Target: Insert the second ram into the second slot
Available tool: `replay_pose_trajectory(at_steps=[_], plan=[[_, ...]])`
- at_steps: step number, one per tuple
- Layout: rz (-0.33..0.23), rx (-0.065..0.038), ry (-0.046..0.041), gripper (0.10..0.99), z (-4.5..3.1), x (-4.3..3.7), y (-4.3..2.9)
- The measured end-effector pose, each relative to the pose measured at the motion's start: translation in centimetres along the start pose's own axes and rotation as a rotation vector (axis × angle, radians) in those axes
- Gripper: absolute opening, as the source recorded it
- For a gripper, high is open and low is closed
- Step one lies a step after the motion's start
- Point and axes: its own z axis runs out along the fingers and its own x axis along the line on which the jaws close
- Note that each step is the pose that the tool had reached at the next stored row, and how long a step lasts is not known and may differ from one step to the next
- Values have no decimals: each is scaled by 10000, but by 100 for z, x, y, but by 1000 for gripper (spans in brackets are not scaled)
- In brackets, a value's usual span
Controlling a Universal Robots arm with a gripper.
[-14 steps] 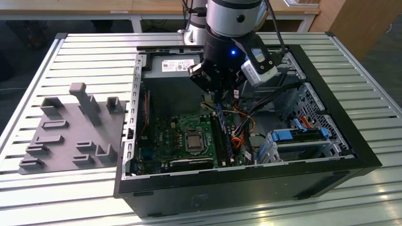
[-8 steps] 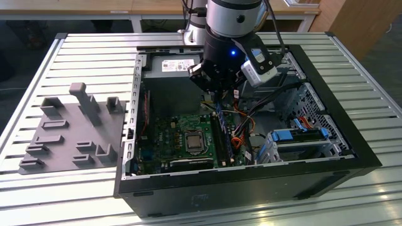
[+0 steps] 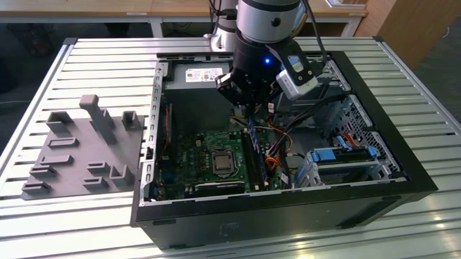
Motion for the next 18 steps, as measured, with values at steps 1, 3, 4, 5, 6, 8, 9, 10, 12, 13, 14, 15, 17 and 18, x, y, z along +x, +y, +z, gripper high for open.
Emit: replay_pose_trajectory(at_steps=[1, 3, 4, 5, 6, 8, 9, 10, 12, 13, 14, 15, 17, 18], plan=[[0, -1, 4, 133, 2, 0, 0], [0, -1, 16, 133, 4, 0, 0], [1, 0, 19, 133, 4, 0, 0], [0, -1, 23, 133, 8, 0, 0], [0, -2, 26, 133, 11, 0, 0], [0, -2, 27, 133, 13, 0, 0], [1, -3, 28, 133, 15, 0, 0], [0, -4, 31, 133, 17, 0, 0], [0, -3, 51, 133, 21, 0, -1], [1, -3, 60, 133, 24, 0, -1], [1, -3, 69, 133, 26, 0, -1], [1, -4, 76, 133, 29, 0, -1], [2, -6, 87, 133, 36, 0, -1], [2, -5, 93, 133, 38, 0, -1]])
